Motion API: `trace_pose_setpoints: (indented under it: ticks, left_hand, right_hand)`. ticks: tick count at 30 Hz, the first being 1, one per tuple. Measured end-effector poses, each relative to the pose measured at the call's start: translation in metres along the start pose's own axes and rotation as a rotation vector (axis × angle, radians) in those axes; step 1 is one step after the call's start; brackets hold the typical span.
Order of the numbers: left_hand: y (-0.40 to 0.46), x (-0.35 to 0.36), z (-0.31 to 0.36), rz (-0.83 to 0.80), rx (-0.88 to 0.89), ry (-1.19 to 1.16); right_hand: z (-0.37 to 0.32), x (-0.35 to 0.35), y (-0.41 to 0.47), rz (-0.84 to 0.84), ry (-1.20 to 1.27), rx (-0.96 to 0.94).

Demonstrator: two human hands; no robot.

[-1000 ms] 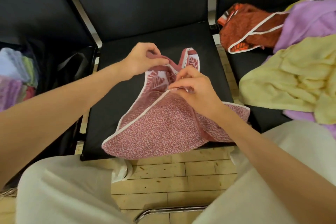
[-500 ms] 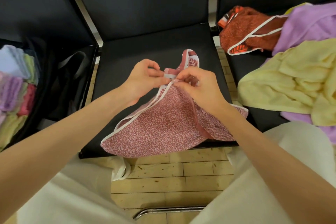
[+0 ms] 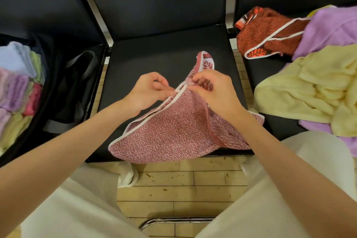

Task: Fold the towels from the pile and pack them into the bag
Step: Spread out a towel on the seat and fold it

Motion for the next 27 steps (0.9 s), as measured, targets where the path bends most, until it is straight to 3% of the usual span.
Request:
trace_pose_setpoints:
  ticks: [4,6,14,19,22,27]
  left_hand:
    - [-0.023,-0.036,-0.077,0.052,-0.267,0.322]
    - [-0.042,-0.046,-0.114,0.048,-0.378,0.377]
    - [-0.089,-0.051,-0.156,0.111,-0.519,0.402]
    - [-0.118,-0.048,-0.159,0.11,-0.699,0.136]
    - [-0.13,-0.055,-0.15,0.205,-0.659,-0.084]
    - [-0.142,-0.097,-0.112,0.572,-0.39,-0.27]
  right_hand:
    - [0.002,-0.002,-0.002,0.019,0.007,0.044]
    - [0.002,-0.002,-0.005,0.061,0.03,0.056]
    - [0.006,-0.003,-0.021,0.231,0.039,0.095]
    - [0.0,-0.017,-0.027,0.323,0.011,0.115]
    - [-0.01,-0.025,-0.036,0.375,0.01,0.108]
    - [-0.04,-0.044,-0.048,0.509,0.055,0.059]
Point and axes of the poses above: each hand's wrist, its own y-axis towards the middle knuckle, its own x-axis out of the palm, z = x × y, the point moved 7 cm from there along y, towards the middle knuckle, and after that the axes turned 14 degrees about -z, right-handed, at the moved point
